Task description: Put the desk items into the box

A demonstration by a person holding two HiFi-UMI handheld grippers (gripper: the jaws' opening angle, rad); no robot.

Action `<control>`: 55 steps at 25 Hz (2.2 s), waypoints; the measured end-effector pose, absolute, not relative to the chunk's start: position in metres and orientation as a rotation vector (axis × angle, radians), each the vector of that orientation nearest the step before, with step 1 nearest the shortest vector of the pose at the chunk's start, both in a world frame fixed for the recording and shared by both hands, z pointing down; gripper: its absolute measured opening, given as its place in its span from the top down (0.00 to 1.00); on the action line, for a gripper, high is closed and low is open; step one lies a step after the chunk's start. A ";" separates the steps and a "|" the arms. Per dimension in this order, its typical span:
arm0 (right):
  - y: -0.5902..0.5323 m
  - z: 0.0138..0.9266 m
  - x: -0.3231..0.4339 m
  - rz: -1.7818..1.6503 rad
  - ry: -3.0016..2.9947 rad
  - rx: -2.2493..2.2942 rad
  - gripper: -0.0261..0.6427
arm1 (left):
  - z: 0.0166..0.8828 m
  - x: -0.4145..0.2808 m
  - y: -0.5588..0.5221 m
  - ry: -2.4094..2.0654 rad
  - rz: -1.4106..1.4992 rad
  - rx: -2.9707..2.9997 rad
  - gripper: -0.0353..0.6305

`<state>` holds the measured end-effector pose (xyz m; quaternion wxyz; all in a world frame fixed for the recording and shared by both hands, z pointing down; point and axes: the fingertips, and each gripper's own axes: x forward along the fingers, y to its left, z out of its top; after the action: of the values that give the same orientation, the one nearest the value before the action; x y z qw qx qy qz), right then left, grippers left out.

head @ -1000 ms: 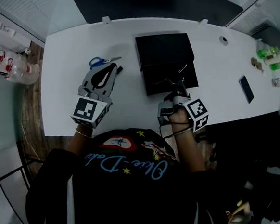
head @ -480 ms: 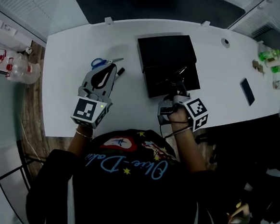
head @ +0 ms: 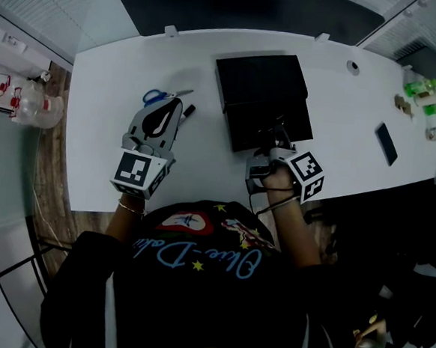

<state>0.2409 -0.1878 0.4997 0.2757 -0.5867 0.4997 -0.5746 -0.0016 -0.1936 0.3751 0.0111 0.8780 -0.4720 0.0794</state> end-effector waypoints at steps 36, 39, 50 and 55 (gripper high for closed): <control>-0.174 0.499 0.266 -1.533 1.430 -1.664 0.75 | 0.370 0.010 -0.187 -1.430 0.241 2.791 0.94; -0.175 0.493 0.266 -1.501 1.457 -1.663 0.83 | 0.369 0.009 -0.186 -1.434 0.235 2.792 0.94; -0.177 0.476 0.265 -1.432 1.530 -1.632 0.95 | 0.364 0.008 -0.179 -1.454 0.225 2.799 0.94; -0.178 0.459 0.267 -1.352 1.604 -1.630 0.95 | 0.362 0.010 -0.175 -1.452 0.228 2.802 0.94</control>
<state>0.2671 -0.1776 0.4587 0.2399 -0.5955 0.5862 -0.4941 0.0099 -0.1747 0.3617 -0.0113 0.8854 -0.4590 0.0719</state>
